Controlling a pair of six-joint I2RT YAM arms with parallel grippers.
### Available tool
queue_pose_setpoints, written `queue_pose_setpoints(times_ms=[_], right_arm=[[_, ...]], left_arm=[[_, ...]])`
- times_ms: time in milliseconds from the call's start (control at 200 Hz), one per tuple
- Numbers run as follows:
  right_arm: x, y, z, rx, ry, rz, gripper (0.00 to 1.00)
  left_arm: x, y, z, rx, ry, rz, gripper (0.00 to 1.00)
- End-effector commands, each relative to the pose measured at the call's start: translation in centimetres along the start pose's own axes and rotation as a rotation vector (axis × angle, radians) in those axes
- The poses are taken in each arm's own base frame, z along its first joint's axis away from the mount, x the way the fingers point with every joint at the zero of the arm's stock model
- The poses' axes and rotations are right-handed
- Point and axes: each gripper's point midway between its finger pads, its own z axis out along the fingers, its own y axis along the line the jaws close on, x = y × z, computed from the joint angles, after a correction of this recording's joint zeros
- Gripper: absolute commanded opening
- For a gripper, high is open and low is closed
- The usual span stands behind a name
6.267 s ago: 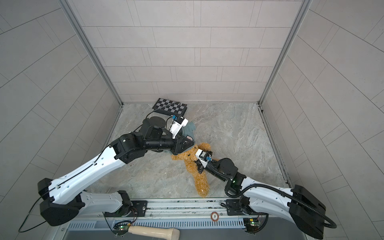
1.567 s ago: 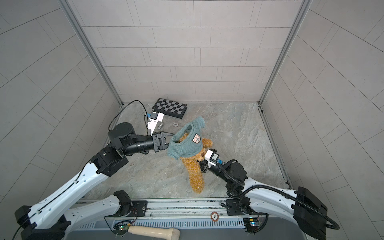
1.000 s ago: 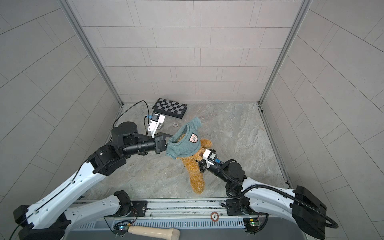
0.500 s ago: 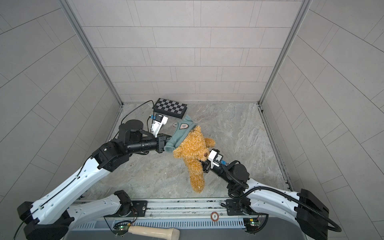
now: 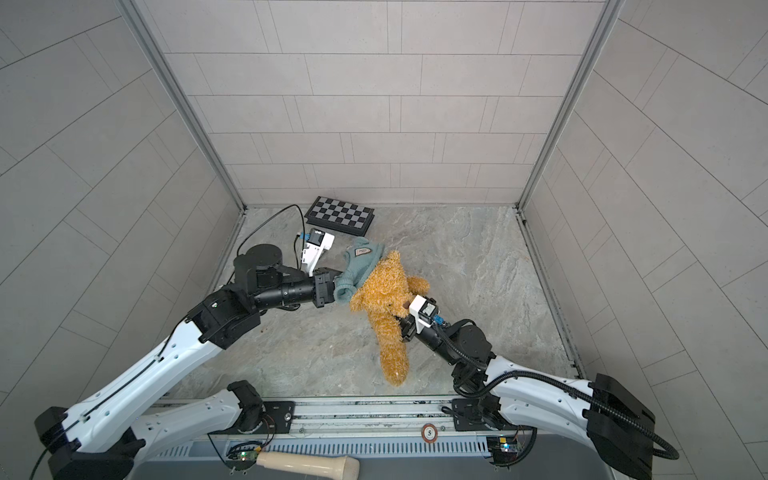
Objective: Dress the teddy bear
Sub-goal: 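Pull the sweater off the bear's head with the left gripper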
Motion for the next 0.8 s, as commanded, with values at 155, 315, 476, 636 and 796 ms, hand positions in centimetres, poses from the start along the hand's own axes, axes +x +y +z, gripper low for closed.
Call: queue_pose_setpoints(times_ms=[155,315,476,636,796], right_arm=[[5.6,-3.0,-2.2,0.129,0.26,0.087,0.0],[8.0,-7.1,-5.8,0.274,0.41,0.197,0.0],[10.2,-10.4,-8.1,0.425,0.53,0.234,0.0],[11.3,-11.6,-7.8,0.457,0.574,0.249,0.0],[11.3,-12.1,-7.1,0.461,0.571,0.224,0.0]], left_arm=[[0.4,11.9,3.2,-0.151,-0.085,-0.147,0.0],[3.6,17.8,7.4,-0.2,0.049,-0.187,0.0],[4.8,20.5,9.9,-0.19,0.072,-0.236,0.0],[6.7,22.6,9.7,-0.277,0.069,-0.28,0.0],[6.8,19.9,9.2,-0.23,0.021,-0.273,0.0]])
